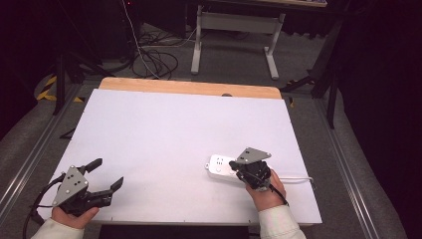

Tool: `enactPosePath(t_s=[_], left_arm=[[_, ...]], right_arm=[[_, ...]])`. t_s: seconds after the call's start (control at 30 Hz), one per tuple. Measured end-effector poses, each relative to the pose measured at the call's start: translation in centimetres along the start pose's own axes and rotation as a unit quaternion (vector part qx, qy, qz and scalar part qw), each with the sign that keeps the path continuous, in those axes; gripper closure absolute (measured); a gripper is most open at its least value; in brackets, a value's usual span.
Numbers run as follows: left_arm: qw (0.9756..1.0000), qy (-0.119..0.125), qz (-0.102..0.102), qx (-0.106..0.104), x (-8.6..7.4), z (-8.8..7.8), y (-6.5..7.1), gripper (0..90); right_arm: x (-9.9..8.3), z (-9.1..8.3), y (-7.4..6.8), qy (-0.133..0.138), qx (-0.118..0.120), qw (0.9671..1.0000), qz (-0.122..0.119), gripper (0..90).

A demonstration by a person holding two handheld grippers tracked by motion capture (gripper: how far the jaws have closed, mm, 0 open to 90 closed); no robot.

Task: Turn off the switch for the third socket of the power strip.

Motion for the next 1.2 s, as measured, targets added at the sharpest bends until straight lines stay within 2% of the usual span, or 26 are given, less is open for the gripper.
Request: enactPosePath(t_s=[0.37, 0.6, 0.63, 0.67, 0.7, 0.9, 0.93, 1.03, 1.2], left_arm=[[1.0, -0.001, -0.001, -0.001, 0.0, 0.0, 0.0, 15.8], [1.0, -0.002, -0.002, -0.001, -0.1, 0.1, 0.1, 15.8], [1.0, -0.002, -0.002, -0.001, -0.1, 0.1, 0.1, 15.8], [1.0, -0.003, -0.002, -0.001, -0.1, 0.1, 0.1, 15.8], [1.0, -0.002, -0.002, -0.001, -0.1, 0.1, 0.1, 15.8], [1.0, -0.003, 0.001, 0.0, -0.1, 0.0, 0.0, 15.7], [1.0, -0.003, -0.001, 0.0, -0.1, 0.0, 0.0, 15.7], [1.0, -0.003, -0.001, -0.001, -0.1, 0.0, 0.0, 15.8], [1.0, -0.007, -0.002, -0.002, -0.1, 0.0, 0.1, 15.8]], right_arm=[[0.5, -0.4, -0.2, 0.011, 0.003, 0.9999, -0.003, 90.0], [0.9, -1.0, -0.2, 0.031, 0.003, 0.9995, -0.005, 90.0], [1.0, -1.1, -0.2, 0.033, 0.007, 0.9994, -0.007, 88.7], [1.2, -1.2, -0.3, 0.04, 0.007, 0.9991, -0.011, 78.9], [1.2, -1.2, -0.3, 0.04, 0.007, 0.9991, -0.011, 78.9], [2.1, -2.2, -0.5, 0.074, 0.019, 0.9971, -0.009, 55.3], [2.1, -2.2, -0.5, 0.074, 0.019, 0.9971, -0.009, 55.3], [2.4, -2.8, -0.5, 0.088, 0.023, 0.9959, -0.005, 45.7], [2.4, -3.4, -0.5, 0.097, 0.027, 0.9949, 0.0, 43.2]])
Point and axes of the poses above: each handheld gripper's, and its own axes: z roughly forward along the jaws, x roughly out of its top, y roughly to its right, the point moved 10 cm from there along z, roughly forward along the jaws, and after that the axes turned 8 degrees about x, right-handed, at the moved point
